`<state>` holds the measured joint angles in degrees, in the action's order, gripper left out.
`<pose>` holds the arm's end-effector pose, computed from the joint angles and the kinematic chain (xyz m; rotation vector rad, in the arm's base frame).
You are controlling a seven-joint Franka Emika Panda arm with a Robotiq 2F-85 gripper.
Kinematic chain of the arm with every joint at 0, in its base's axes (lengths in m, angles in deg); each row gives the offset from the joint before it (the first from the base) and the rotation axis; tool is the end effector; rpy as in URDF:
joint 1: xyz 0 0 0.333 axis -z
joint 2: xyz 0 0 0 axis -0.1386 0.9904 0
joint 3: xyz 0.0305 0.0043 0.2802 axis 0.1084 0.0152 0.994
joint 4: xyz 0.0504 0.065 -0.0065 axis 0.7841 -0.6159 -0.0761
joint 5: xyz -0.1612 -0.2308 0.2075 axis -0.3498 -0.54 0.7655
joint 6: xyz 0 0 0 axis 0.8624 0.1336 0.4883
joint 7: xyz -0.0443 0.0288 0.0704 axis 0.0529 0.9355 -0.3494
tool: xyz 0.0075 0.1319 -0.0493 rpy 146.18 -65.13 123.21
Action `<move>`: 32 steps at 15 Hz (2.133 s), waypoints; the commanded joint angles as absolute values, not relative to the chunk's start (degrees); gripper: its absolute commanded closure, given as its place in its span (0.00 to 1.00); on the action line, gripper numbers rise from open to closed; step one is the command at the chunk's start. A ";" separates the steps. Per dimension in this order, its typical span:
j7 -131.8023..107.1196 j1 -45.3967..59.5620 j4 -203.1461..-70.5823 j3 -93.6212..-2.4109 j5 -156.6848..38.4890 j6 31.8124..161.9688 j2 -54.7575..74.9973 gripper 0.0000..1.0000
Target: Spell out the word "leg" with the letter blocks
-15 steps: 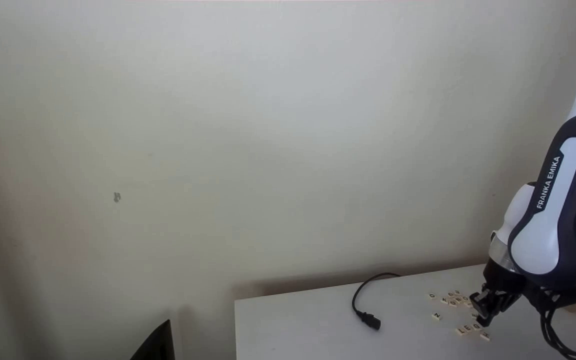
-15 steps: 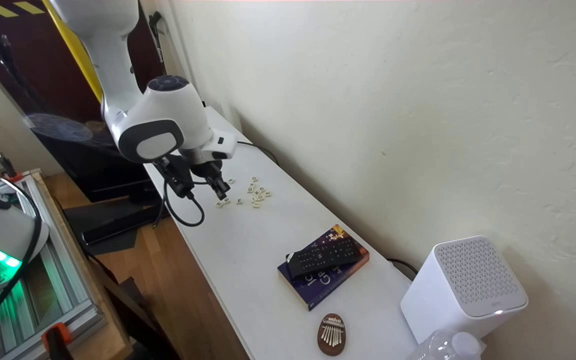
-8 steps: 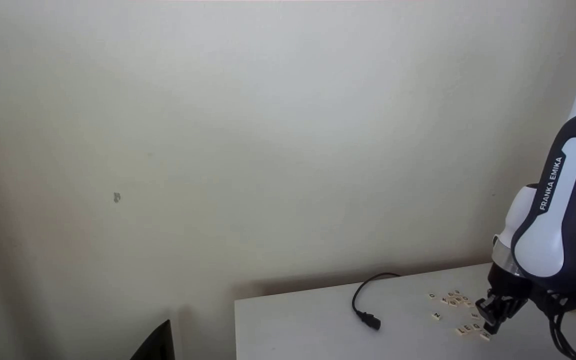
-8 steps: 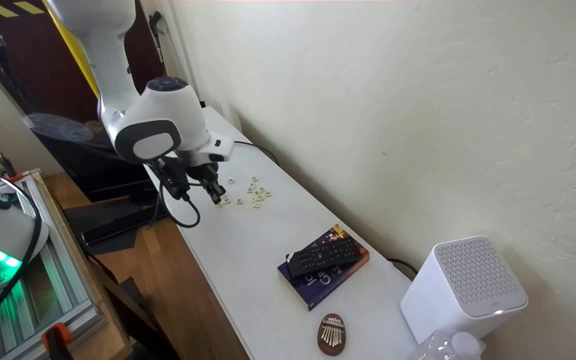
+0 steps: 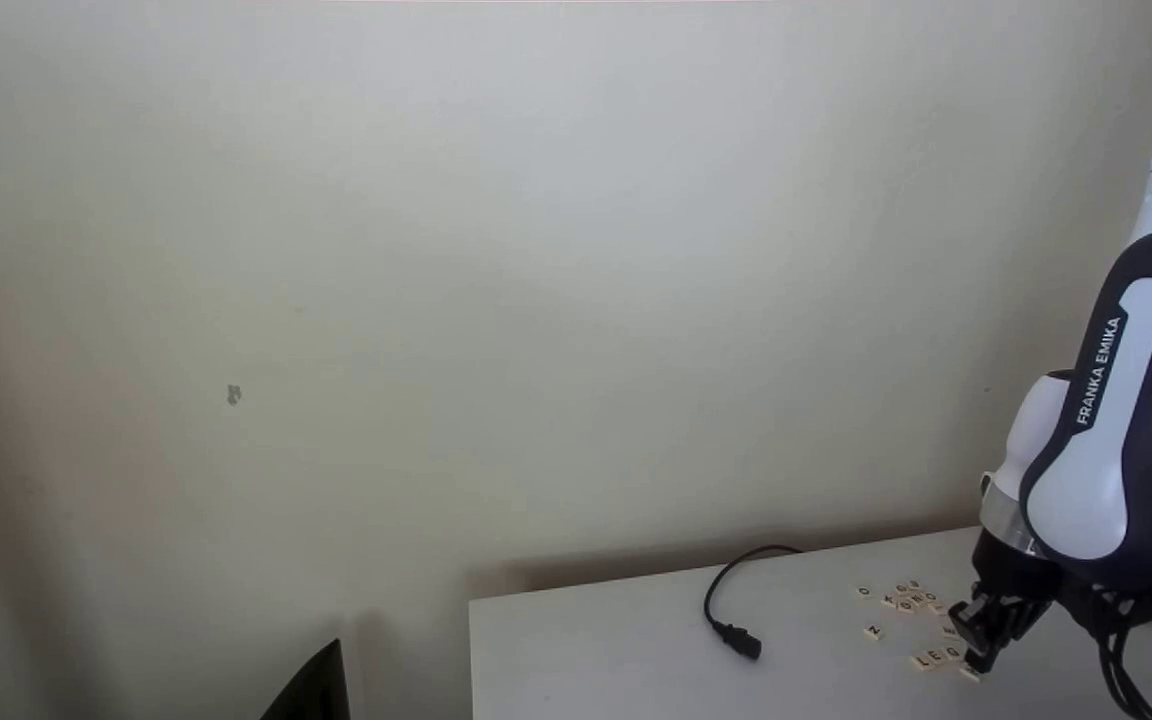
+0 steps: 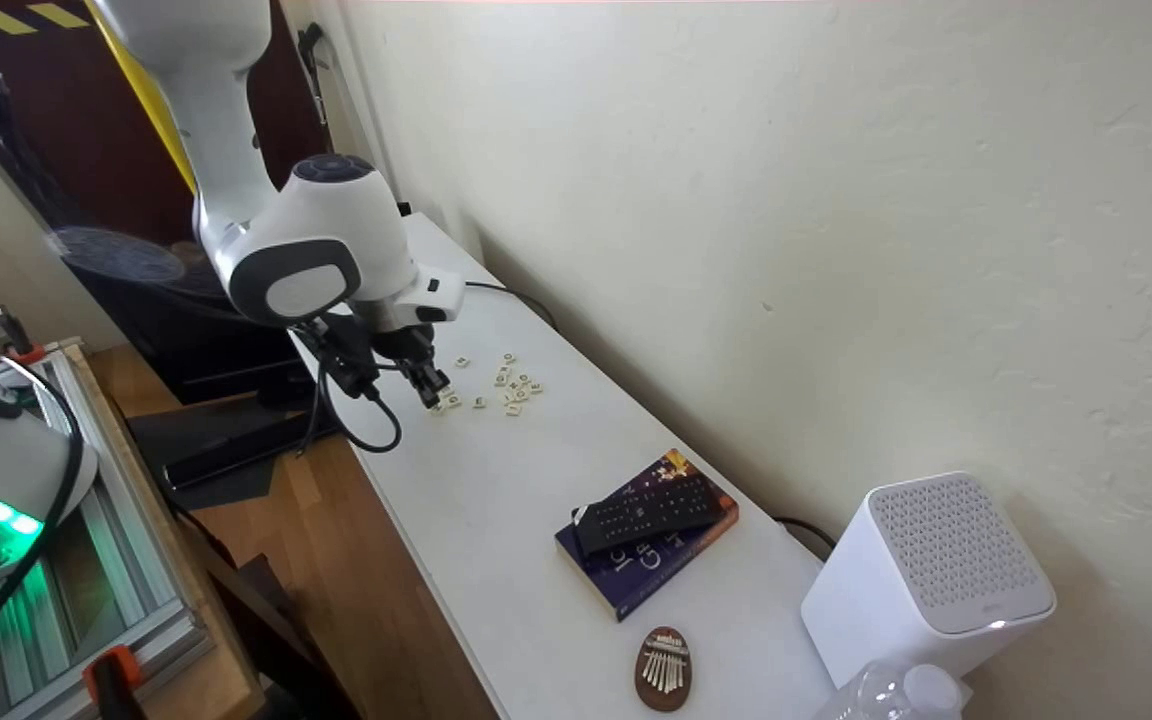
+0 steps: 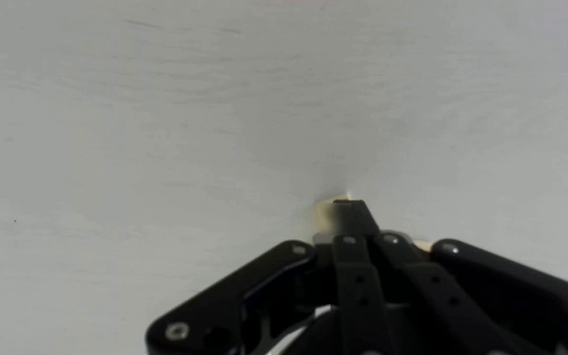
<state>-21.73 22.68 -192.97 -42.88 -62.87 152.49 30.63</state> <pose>0.3761 -0.0749 0.0296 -3.1235 0.0644 -0.1344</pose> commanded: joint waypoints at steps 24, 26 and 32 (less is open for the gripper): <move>-20.70 17.60 -187.21 -51.17 -60.11 150.72 34.99 1.00; -20.17 17.56 -186.07 -51.26 -59.53 150.67 35.41 1.00; -18.56 18.11 -182.77 -50.56 -58.50 151.07 37.14 1.00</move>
